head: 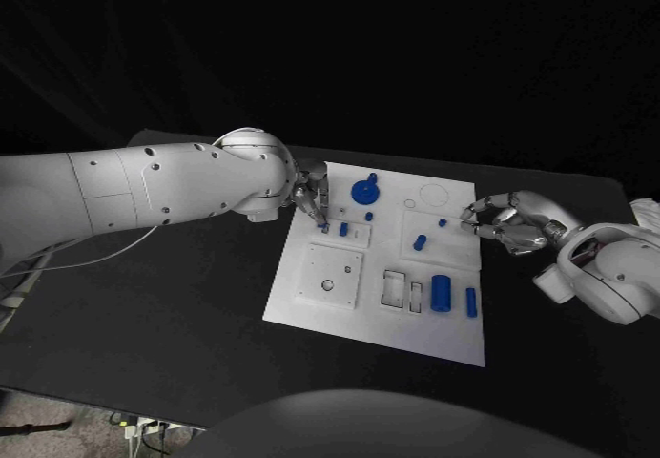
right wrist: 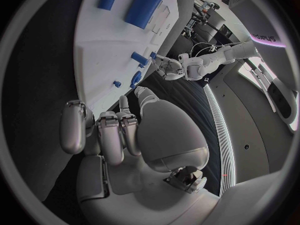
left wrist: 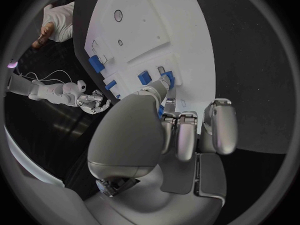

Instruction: Assemble the parts on the task board

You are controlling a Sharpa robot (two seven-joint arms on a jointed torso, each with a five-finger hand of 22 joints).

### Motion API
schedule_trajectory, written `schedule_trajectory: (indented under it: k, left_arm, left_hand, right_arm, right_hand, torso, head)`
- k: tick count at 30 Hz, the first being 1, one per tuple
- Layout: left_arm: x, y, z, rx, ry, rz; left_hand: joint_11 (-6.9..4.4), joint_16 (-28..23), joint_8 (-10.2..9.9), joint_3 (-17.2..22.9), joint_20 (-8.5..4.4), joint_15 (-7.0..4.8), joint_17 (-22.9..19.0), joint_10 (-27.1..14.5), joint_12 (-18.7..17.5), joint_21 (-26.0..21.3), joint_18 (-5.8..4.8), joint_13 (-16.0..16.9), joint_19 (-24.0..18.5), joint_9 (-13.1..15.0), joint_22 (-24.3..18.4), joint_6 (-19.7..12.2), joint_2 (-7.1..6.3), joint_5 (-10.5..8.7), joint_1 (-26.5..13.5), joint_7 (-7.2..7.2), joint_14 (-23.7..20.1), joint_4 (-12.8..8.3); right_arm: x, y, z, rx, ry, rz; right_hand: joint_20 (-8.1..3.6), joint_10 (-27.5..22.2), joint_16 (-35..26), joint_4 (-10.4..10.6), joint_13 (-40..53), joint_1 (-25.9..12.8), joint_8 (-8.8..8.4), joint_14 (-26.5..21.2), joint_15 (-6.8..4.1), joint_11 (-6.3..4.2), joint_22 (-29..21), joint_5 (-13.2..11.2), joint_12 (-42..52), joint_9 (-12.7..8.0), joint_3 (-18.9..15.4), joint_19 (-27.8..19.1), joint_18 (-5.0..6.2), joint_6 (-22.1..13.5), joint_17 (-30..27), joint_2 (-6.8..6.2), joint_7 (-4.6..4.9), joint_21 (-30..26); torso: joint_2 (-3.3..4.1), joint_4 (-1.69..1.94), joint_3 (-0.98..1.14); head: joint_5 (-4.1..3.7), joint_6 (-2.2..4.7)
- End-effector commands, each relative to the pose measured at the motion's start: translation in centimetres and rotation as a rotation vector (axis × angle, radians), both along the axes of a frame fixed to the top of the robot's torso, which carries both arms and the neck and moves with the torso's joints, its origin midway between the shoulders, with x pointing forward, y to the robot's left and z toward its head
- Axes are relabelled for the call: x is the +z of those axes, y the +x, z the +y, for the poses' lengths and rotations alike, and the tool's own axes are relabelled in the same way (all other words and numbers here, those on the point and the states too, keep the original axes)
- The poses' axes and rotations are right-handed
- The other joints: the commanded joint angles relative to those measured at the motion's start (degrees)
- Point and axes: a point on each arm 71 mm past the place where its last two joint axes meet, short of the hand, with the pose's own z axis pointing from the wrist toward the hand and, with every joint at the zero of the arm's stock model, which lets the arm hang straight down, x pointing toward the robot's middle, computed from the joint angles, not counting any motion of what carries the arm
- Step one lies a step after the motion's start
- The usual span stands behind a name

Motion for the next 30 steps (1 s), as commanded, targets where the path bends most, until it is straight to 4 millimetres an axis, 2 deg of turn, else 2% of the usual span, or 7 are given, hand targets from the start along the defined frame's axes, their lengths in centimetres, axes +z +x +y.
schedule_trajectory:
  k: [1,12,17,23,27,30]
  left_arm:
    - [-0.4,-0.2,0.0,-0.004,0.010,-0.012]
    - [0.3,-0.5,-0.1,0.019,-0.046,-0.081]
    - [0.7,-0.9,0.0,0.037,-0.070,-0.113]
    - [1.2,-1.5,0.1,0.042,-0.084,-0.126]
    - [1.2,-2.0,0.0,0.022,-0.077,-0.115]
    - [1.2,-2.4,-0.1,-0.003,-0.070,-0.119]
  left_hand:
    - [-0.39,0.1,1.8,-0.3,-0.54,-0.47,15.1,5.0,-0.1,0.2,0.79,14.2,0.1,3.5,11.7,1.6,0.54,0.49,0.3,-2.13,6.0,-0.1]
    - [-0.53,0.1,3.7,-0.4,-0.73,-0.67,15.1,4.3,-0.8,0.6,0.70,13.5,0.3,5.0,11.8,1.2,0.44,0.87,0.6,-2.24,6.0,-0.4]
    - [-0.58,0.1,4.2,-0.4,-0.79,-0.73,15.1,4.1,-1.0,0.6,0.69,13.2,0.4,5.4,11.8,1.1,0.40,0.93,0.6,-2.30,6.0,-0.4]
    - [-0.70,0.1,5.0,-0.3,-0.90,-0.85,15.1,4.1,-1.1,0.9,0.64,13.1,0.6,6.0,11.9,0.7,0.27,1.19,0.5,-2.41,6.0,-0.2]
    - [-0.76,0.1,5.7,-0.2,-1.00,-0.94,15.1,4.1,-1.1,0.9,0.63,13.1,0.6,6.5,11.9,0.2,0.10,2.22,0.4,-2.43,6.0,-0.1]
    - [-0.76,0.1,6.7,-0.4,-1.08,-0.97,15.1,4.1,-1.1,0.8,0.64,13.1,0.6,7.3,11.8,-0.5,-0.23,5.42,0.3,-2.39,6.0,0.1]
  right_arm:
    - [-0.1,-0.1,0.2,0.017,0.004,0.009]
    - [-0.1,-0.1,0.2,0.018,0.011,0.005]
    - [-0.1,-0.1,0.1,0.017,0.013,0.004]
    - [-0.1,-0.1,0.1,0.019,0.015,0.005]
    - [-0.1,-0.1,0.2,0.021,0.016,0.007]
    - [-0.1,-0.1,0.2,0.022,0.016,0.008]
  right_hand:
    - [-0.12,6.3,0.2,0.0,14.9,0.4,0.01,6.0,0.29,0.04,10.2,0.3,-0.4,0.0,0.3,-0.4,1.10,0.1,15.1,-0.02,0.00,-0.2]
    - [-0.11,6.3,0.2,0.0,14.9,0.5,0.01,6.0,0.30,0.03,10.1,0.3,-0.4,0.0,0.4,-0.5,1.12,0.1,15.1,-0.03,-0.01,-0.3]
    - [-0.11,6.3,0.2,0.0,14.9,0.5,0.02,6.0,0.30,0.03,10.1,0.3,-0.4,0.0,0.4,-0.5,1.14,0.1,15.1,-0.04,-0.02,-0.4]
    - [-0.11,6.3,0.2,-0.1,14.9,0.5,0.03,6.0,0.30,0.02,10.1,0.3,-0.4,0.0,0.4,-0.7,1.18,0.1,15.1,-0.05,-0.03,-0.5]
    - [-0.11,6.3,0.2,-0.1,14.9,0.6,0.03,6.0,0.30,0.01,10.1,0.3,-0.4,0.0,0.5,-0.7,1.19,0.1,15.1,-0.05,-0.04,-0.5]
    - [-0.11,6.3,0.2,-0.1,14.9,0.6,0.03,6.0,0.30,0.01,10.0,0.3,-0.4,0.0,0.5,-0.8,1.21,0.1,15.1,-0.05,-0.04,-0.6]
  torso:
    - [0.02,0.01,-0.01]
    - [-0.02,0.04,0.01]
    - [-0.04,0.08,0.09]
    - [0.00,0.07,0.06]
    - [-0.01,0.08,0.04]
    - [0.02,0.02,0.00]
  head:
    - [0.00,0.01]
    - [-0.14,0.01]
    - [-0.11,0.01]
    - [-0.10,0.01]
    - [-0.14,0.01]
    - [-0.07,0.01]
